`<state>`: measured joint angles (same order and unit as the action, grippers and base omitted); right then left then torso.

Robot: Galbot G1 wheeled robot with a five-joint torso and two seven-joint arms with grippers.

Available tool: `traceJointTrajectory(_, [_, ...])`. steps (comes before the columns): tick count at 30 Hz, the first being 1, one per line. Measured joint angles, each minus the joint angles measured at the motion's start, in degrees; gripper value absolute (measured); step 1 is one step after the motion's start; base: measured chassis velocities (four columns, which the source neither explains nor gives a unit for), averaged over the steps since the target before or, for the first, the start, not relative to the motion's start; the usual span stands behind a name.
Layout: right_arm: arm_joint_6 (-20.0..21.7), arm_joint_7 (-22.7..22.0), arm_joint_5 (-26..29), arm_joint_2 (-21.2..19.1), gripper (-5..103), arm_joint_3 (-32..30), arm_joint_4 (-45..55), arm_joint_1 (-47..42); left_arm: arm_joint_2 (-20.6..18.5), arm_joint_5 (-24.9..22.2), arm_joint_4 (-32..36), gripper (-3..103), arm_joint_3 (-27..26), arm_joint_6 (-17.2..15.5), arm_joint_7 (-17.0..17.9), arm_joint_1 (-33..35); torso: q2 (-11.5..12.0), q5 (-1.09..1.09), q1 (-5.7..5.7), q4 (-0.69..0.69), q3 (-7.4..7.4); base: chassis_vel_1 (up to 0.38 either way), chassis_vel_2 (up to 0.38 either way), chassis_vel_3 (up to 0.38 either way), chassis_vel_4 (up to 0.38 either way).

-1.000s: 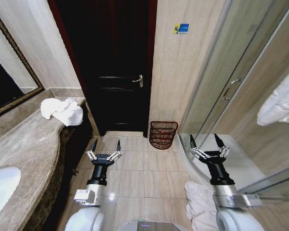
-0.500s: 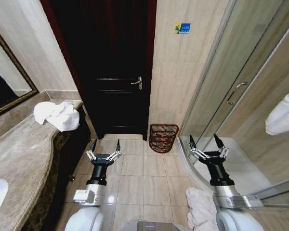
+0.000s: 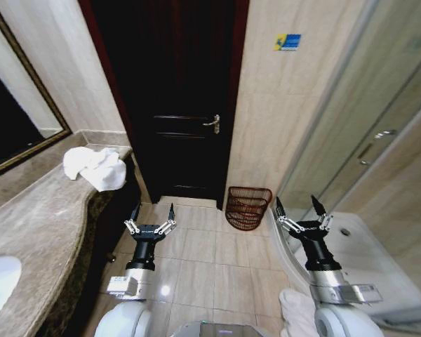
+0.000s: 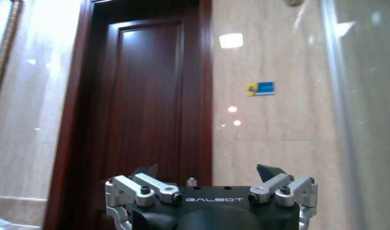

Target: Discard the used towel into the hamper.

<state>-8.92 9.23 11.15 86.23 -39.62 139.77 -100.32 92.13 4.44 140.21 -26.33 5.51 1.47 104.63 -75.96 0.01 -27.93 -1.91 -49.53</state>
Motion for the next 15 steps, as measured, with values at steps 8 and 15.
traceJointTrajectory(8, [0.01,0.03,0.01,-0.06,100,0.20,-0.17,0.10,0.00,0.00,-0.05,100,-0.10,-0.05,0.07,-0.05,0.00,0.00,0.00,0.00,0.00,0.022,0.185,0.181,0.023])
traceJointTrajectory(15, [0.05,0.10,0.01,-0.12,100,0.21,-0.24,0.12,0.00,0.00,-0.05,100,-0.23,-0.08,0.13,-0.08,0.00,-0.02,0.00,0.00,0.00,0.042,0.203,0.208,0.039])
